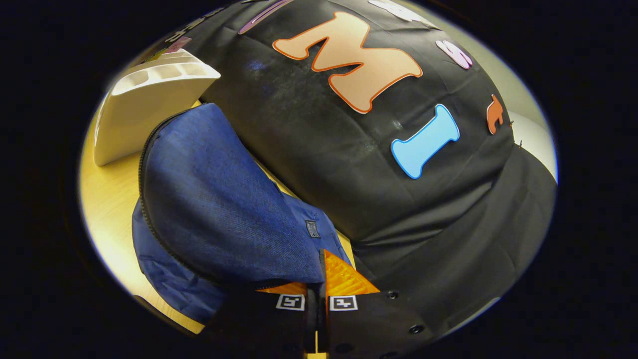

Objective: Open the schoolbag, grab two books from the bookshelf and put them into the schoolbag.

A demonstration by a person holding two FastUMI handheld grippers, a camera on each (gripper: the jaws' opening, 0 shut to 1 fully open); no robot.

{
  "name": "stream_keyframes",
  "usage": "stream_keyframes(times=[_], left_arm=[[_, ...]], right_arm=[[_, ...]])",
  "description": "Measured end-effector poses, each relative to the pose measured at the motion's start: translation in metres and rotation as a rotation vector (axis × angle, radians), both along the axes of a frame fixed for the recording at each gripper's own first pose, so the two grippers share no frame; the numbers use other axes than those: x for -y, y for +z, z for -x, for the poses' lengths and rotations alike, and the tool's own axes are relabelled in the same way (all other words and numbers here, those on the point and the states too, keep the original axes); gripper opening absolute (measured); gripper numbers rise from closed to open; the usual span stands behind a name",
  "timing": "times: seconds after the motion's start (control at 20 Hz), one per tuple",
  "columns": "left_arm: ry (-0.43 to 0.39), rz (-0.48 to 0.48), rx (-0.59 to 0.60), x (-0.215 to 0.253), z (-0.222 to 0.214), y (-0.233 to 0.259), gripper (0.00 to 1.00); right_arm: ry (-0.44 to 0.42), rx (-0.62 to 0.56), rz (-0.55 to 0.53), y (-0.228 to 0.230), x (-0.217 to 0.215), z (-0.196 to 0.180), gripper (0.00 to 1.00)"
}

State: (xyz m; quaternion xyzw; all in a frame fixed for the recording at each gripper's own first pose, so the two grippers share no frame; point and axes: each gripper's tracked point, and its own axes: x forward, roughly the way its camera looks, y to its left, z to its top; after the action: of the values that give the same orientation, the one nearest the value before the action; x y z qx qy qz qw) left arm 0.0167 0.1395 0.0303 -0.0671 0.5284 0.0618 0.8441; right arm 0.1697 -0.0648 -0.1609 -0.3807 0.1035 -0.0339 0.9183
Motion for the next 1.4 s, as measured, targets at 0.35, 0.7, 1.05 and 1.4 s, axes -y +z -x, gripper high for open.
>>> stream_keyframes(times=[0.35, 0.7, 1.05, 1.4], left_arm=[[-0.032, 0.168, 0.092, 0.062, 0.041, 0.019, 0.40], [-0.188, 0.398, 0.189, 0.164, 0.020, 0.010, 0.39], [-0.244, 0.541, 0.200, 0.254, -0.029, -0.060, 0.39], [-0.193, 0.666, 0.303, 0.306, -0.071, -0.107, 0.39]], right_arm=[[-0.005, -0.002, -0.039, 0.000, 0.003, 0.000, 0.02], [-0.010, -0.003, -0.094, 0.003, 0.006, 0.000, 0.04], [-0.013, -0.007, -0.172, 0.008, 0.012, 0.004, 0.04], [0.005, 0.001, -0.263, 0.017, 0.016, 0.005, 0.04]])
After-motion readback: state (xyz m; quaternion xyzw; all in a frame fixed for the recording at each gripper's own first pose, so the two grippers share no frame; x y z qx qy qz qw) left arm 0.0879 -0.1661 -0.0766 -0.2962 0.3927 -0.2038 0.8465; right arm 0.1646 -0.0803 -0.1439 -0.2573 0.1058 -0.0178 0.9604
